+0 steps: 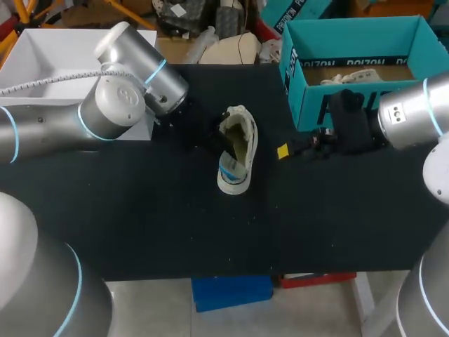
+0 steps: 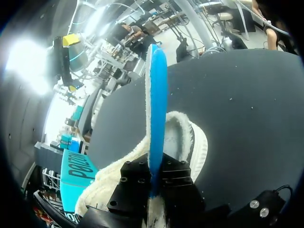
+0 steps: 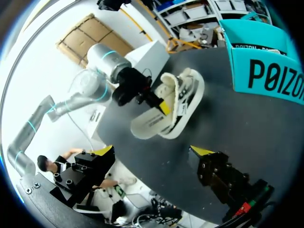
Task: Take the shoe out of the shoebox, open the shoe tongue, remove and reinsert the insole, then place the shoe into the shoebox
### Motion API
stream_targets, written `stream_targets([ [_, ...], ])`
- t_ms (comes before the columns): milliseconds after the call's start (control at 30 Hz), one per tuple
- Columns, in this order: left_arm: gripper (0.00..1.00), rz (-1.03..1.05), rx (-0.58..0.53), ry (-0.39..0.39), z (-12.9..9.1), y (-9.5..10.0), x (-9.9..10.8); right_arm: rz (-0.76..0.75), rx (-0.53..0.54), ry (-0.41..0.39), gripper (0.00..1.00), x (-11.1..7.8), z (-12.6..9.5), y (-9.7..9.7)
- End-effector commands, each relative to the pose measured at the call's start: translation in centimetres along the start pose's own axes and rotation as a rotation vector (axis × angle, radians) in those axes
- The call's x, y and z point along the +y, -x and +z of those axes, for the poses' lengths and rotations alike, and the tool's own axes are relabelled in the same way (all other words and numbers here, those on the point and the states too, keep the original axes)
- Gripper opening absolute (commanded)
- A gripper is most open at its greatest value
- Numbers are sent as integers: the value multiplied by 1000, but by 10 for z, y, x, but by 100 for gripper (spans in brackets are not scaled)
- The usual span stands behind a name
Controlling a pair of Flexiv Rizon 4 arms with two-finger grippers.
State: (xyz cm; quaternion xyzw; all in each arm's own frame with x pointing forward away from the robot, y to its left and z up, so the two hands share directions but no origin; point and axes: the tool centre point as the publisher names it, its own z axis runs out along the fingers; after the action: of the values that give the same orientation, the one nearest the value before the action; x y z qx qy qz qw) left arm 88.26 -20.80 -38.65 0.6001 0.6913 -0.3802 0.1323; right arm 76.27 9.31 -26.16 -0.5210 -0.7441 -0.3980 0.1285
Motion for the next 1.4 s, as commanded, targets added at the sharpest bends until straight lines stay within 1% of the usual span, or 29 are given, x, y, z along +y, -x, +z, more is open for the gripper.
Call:
stream_targets([
  [33,27,7,-11,7,8,4,13,1,-3,-1,100,0,0,-1],
  [67,42,7,-14,7,7,6,11,1,-3,-1,100,0,0,-1],
  [100,47,7,-21,6,5,7,9,1,-3,-1,100,0,0,-1],
  [133,55,12,-25,9,3,9,7,1,-3,-1,100,0,0,-1],
  [200,75,14,-27,10,-2,10,0,1,-3,-1,100,0,0,-1],
  [233,79,16,-26,12,-5,10,-4,1,-3,-1,100,0,0,-1],
  [300,81,19,-24,12,-10,10,-13,1,-3,-1,100,0,0,-1],
  [433,75,21,-25,6,-19,12,-34,1,-3,-1,100,0,0,-1],
  [467,75,22,-26,4,-21,12,-38,1,-3,-1,100,0,0,-1],
  [533,71,25,-27,2,-25,12,-48,1,-3,-1,100,0,0,-1],
  [567,67,26,-27,1,-26,12,-52,1,-3,-1,100,0,0,-1],
  [667,64,25,-13,-3,-29,8,-65,1,-3,-1,100,0,0,-1],
  [733,53,21,-10,-7,-30,6,-73,1,-3,-1,100,0,0,-1],
  [767,50,21,-8,-7,-30,5,-76,1,-3,-1,100,0,0,-1],
  [833,46,2,-3,-8,-32,3,-82,1,-3,-1,100,0,0,-1],
  [900,40,-4,-2,-11,-32,0,-86,1,-3,-1,100,0,0,-1],
  [933,35,-12,5,-13,-32,-1,-87,1,-3,-1,100,0,0,-1],
  [967,25,-19,12,-16,-31,-3,-88,1,-3,-1,100,0,0,-1],
  [1000,15,-26,18,-22,-31,-5,-89,1,-3,-1,100,0,0,-1],
  [1033,0,-33,24,-27,-30,-7,-89,1,-3,-1,100,0,0,-1],
  [1200,0,-56,33,-46,-24,-11,-88,1,-3,-1,100,0,0,-1],
  [1400,0,-73,19,-47,-22,-10,-73,1,-3,-1,100,0,0,-1],
])
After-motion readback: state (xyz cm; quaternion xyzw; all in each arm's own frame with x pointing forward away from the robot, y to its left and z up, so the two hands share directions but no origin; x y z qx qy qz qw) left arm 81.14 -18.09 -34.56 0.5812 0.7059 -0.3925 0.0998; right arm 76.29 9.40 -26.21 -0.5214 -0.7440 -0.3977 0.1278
